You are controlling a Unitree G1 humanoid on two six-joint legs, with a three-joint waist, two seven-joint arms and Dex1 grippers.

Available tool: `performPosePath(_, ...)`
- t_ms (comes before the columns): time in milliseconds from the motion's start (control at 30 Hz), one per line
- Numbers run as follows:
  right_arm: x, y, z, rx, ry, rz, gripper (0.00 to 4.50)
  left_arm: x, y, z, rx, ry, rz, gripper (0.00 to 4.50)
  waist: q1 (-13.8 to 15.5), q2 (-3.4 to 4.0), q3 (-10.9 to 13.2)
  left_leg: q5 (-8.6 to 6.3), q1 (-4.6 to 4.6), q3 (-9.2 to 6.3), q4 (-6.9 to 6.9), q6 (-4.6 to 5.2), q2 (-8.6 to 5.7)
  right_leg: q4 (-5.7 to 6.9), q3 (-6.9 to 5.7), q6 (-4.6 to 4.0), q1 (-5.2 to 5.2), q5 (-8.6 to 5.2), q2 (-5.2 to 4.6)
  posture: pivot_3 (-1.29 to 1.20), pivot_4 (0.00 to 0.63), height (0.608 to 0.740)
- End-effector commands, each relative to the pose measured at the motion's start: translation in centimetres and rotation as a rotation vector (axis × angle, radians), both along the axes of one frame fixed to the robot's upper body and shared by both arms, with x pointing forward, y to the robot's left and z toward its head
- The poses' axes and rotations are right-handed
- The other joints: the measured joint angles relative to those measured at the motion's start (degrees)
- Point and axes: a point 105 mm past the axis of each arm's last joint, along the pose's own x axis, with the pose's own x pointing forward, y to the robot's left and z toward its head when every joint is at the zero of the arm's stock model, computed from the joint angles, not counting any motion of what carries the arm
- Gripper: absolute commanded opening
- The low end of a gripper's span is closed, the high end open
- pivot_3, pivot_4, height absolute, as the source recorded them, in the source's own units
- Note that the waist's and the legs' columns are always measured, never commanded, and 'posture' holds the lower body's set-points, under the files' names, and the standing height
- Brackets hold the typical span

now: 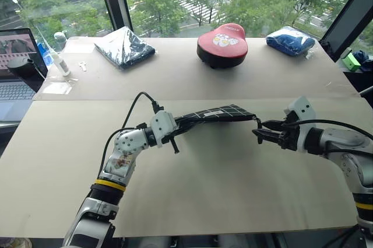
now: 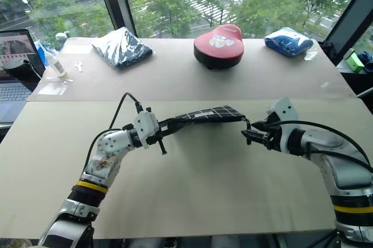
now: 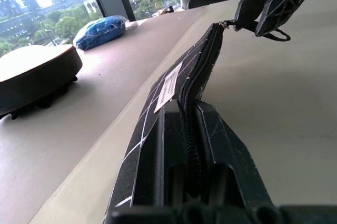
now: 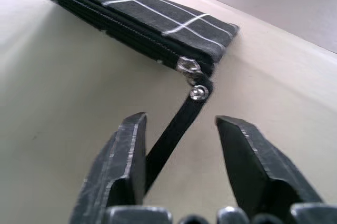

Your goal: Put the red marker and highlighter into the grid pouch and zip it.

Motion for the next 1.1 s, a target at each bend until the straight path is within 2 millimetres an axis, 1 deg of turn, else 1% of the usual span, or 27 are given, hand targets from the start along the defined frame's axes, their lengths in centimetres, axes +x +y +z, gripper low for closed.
performPosePath(33,-1.4,-0.6,1.4,0.053,0.023,0.027,3.67,-0.2,-0.2,1.5,-0.027,-0.060,-0.040,0.00,0.2,0.00,0.0,-0.02,0.00,0.00,0.00,0.03,0.00,-0.01,0.00,0.00,0.01,0.00,-0.01,0.00,0.150,0.740)
performPosePath(67,-1.5,-0.9,1.5,0.043,0.017,0.023,3.67,-0.2,-0.3,1.5,-0.029,-0.058,-0.049,0.00,0.2,0.00,0.0,-0.02,0.00,0.01,0.01,0.03,-0.01,-0.02,0.01,0.01,0.01,0.01,-0.03,0.00,0.150,0.740)
performPosePath(100,-1.7,-1.6,1.6,0.022,0.011,0.009,3.67,-0.4,-0.5,1.5,-0.033,-0.056,-0.067,0.00,0.3,0.00,0.0,-0.03,0.00,0.02,0.01,0.05,-0.01,-0.02,0.03,0.02,0.01,0.01,-0.04,0.00,0.150,0.740)
performPosePath(167,-2.3,-3.6,1.9,-0.016,0.012,-0.029,3.67,-0.8,-0.8,1.4,-0.043,-0.038,-0.127,0.00,0.4,0.00,0.0,-0.04,0.00,0.02,0.01,0.06,-0.01,-0.01,0.03,0.02,0.00,0.01,-0.04,0.00,0.150,0.740)
performPosePath(200,-2.8,-4.9,2.5,-0.031,0.000,-0.051,3.67,-1.1,-1.0,1.4,-0.057,-0.026,-0.173,0.00,0.7,0.00,0.0,-0.06,0.00,0.02,0.01,0.10,-0.01,-0.01,0.02,0.02,0.00,0.01,-0.04,0.00,0.150,0.740)
performPosePath(300,-4.1,-6.6,4.0,-0.038,-0.036,-0.076,3.67,-1.7,-1.4,1.6,-0.069,-0.011,-0.273,0.00,1.1,0.01,0.0,-0.05,-0.01,0.04,0.01,0.09,-0.01,-0.02,-0.02,0.02,0.00,0.01,-0.04,0.00,0.150,0.740)
performPosePath(400,-4.8,-7.4,4.6,-0.028,-0.063,-0.101,3.67,-2.2,-1.9,1.7,-0.058,-0.017,-0.364,0.00,1.1,0.00,0.0,-0.06,0.01,0.06,0.03,0.11,0.01,-0.02,-0.01,0.02,0.04,0.01,-0.02,0.00,0.150,0.740)
performPosePath(433,-4.9,-7.4,4.6,-0.025,-0.068,-0.106,3.67,-2.1,-1.9,1.6,-0.052,-0.016,-0.375,0.00,1.0,0.00,0.0,-0.19,0.01,0.07,0.05,0.32,0.01,-0.02,-0.01,0.02,0.04,0.02,-0.02,0.00,0.150,0.740)
performPosePath(500,-4.9,-7.2,4.5,-0.027,-0.075,-0.112,3.67,-1.9,-2.0,0.9,-0.011,-0.022,-0.379,0.00,0.9,0.00,0.0,-0.23,0.04,0.06,0.11,0.39,0.03,0.00,0.00,0.02,0.08,0.01,-0.02,0.00,0.150,0.740)
performPosePath(600,-5.0,-6.5,4.0,-0.021,-0.080,-0.107,3.67,-1.7,-2.0,-0.8,0.071,-0.011,-0.381,0.00,0.9,0.01,0.0,-0.26,0.05,0.06,0.22,0.45,0.04,0.03,0.00,0.03,0.11,0.02,-0.01,0.00,0.150,0.740)
performPosePath(667,-5.2,-6.3,3.9,-0.015,-0.078,-0.108,3.73,-1.9,-1.9,-1.8,0.123,0.015,-0.401,0.84,1.0,0.01,0.0,-0.28,0.06,0.05,0.27,0.48,0.04,0.03,-0.02,0.03,0.15,0.02,-0.01,0.00,0.150,0.740)
performPosePath(733,-5.2,-6.4,3.7,-0.020,-0.076,-0.119,3.73,-2.2,-1.7,-2.5,0.158,0.019,-0.416,1.40,1.1,0.01,0.0,-0.32,0.03,0.04,0.34,0.53,0.03,0.04,-0.02,0.06,0.15,0.04,-0.01,0.00,0.150,0.740)
performPosePath(767,-5.2,-6.6,3.6,-0.025,-0.075,-0.126,3.73,-2.3,-1.7,-2.6,0.160,0.022,-0.418,1.84,1.1,0.01,0.0,-0.33,0.00,0.04,0.37,0.56,0.02,0.03,-0.02,0.08,0.15,0.05,-0.01,0.00,0.150,0.740)
performPosePath(800,-5.2,-6.7,3.6,-0.026,-0.074,-0.129,3.73,-2.4,-1.6,-2.7,0.163,0.034,-0.421,2.13,1.1,0.01,0.0,-0.34,-0.01,0.04,0.40,0.58,0.02,0.02,-0.01,0.11,0.15,0.07,-0.02,0.00,0.150,0.740)
performPosePath(833,-5.1,-6.7,3.6,-0.027,-0.073,-0.130,3.73,-2.7,-1.4,-2.9,0.173,0.048,-0.434,2.55,1.1,0.01,0.0,-0.35,-0.01,0.04,0.43,0.60,0.01,-0.01,0.01,0.15,0.18,0.09,-0.02,0.00,0.150,0.740)
performPosePath(867,-5.0,-6.8,3.6,-0.028,-0.074,-0.131,3.73,-3.1,-1.2,-3.0,0.183,0.060,-0.446,2.85,1.1,0.01,0.0,-0.36,0.00,0.04,0.45,0.61,0.01,-0.02,0.02,0.16,0.19,0.10,-0.03,0.00,0.150,0.740)
performPosePath(933,-4.6,-6.8,3.7,-0.025,-0.078,-0.131,3.73,-3.8,-0.5,-3.2,0.188,0.116,-0.467,3.67,1.0,0.02,0.0,-0.39,0.00,0.04,0.46,0.64,0.02,-0.03,0.04,0.18,0.19,0.11,-0.03,0.00,0.150,0.740)
performPosePath(1000,-4.3,-6.7,3.8,-0.025,-0.080,-0.125,3.73,-4.5,0.2,-3.0,0.169,0.183,-0.491,4.43,0.9,0.02,0.0,-0.38,0.02,0.04,0.44,0.62,0.03,-0.03,0.04,0.18,0.18,0.11,-0.03,0.00,0.150,0.740)
performPosePath(1100,-4.0,-6.5,3.8,-0.027,-0.081,-0.115,3.73,-5.5,1.2,-1.3,0.101,0.288,-0.523,4.43,0.8,0.02,0.0,-0.37,0.00,0.04,0.43,0.61,0.06,0.01,0.05,0.17,0.13,0.10,-0.02,0.00,0.150,0.740)
